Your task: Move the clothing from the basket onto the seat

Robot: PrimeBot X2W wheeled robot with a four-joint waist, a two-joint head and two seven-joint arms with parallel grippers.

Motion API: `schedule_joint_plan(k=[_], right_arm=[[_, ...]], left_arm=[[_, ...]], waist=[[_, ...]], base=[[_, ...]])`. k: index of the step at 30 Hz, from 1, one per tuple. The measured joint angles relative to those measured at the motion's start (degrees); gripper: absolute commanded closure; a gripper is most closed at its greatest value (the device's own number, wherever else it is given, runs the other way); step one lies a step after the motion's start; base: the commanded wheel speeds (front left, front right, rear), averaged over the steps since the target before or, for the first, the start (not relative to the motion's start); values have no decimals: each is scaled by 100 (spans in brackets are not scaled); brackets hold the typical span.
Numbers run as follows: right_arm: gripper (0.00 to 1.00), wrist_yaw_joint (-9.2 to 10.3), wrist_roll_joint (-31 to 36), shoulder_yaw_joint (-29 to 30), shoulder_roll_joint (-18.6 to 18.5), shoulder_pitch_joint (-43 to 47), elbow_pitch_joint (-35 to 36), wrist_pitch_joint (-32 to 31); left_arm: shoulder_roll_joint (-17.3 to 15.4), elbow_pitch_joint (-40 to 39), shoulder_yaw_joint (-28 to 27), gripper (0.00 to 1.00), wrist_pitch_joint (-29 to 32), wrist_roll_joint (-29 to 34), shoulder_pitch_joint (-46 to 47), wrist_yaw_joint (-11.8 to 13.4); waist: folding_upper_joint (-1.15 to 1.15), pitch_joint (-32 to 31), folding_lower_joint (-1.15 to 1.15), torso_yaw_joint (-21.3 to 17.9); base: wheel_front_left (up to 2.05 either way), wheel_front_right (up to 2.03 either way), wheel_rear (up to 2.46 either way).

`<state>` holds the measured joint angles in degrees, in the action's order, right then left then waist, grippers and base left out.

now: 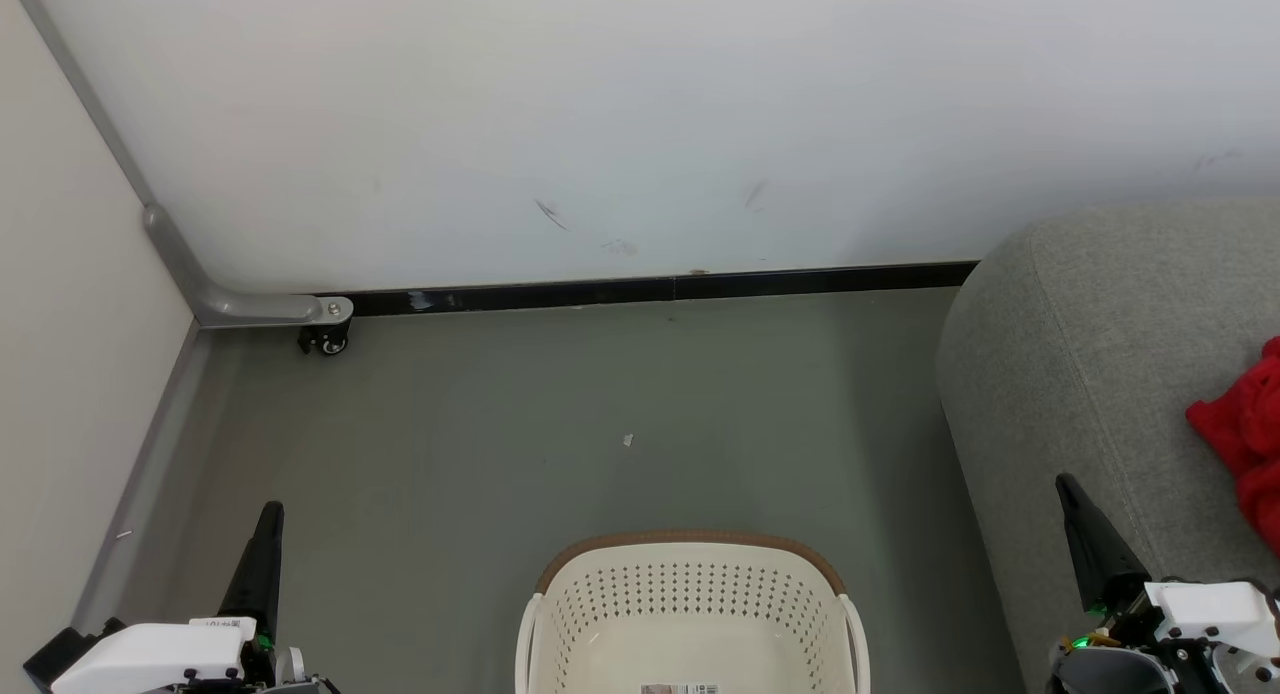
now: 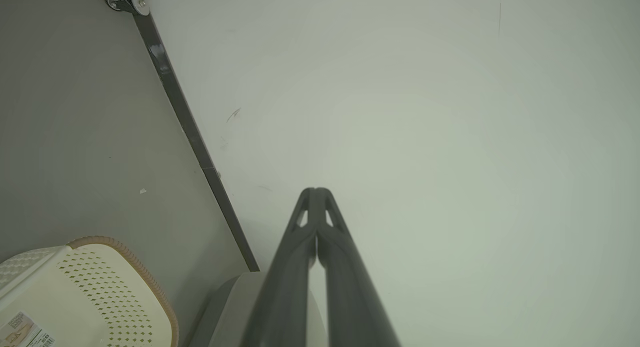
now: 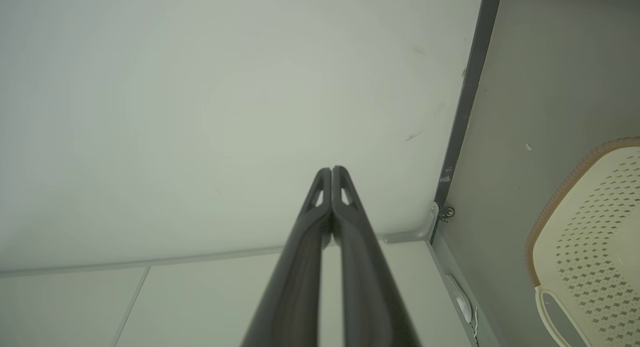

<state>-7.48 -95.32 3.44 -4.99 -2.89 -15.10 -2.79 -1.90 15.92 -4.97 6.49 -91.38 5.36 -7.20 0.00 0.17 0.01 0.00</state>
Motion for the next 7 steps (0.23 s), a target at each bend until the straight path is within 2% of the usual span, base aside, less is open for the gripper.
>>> schedule_joint_plan(k=[7], right_arm=[[100, 0, 1, 5, 1, 0, 0, 0]], left_arm=[[0, -2, 1, 100, 0, 0, -1, 0]], waist=[[0, 0, 0, 0]], base=[[0, 0, 0]])
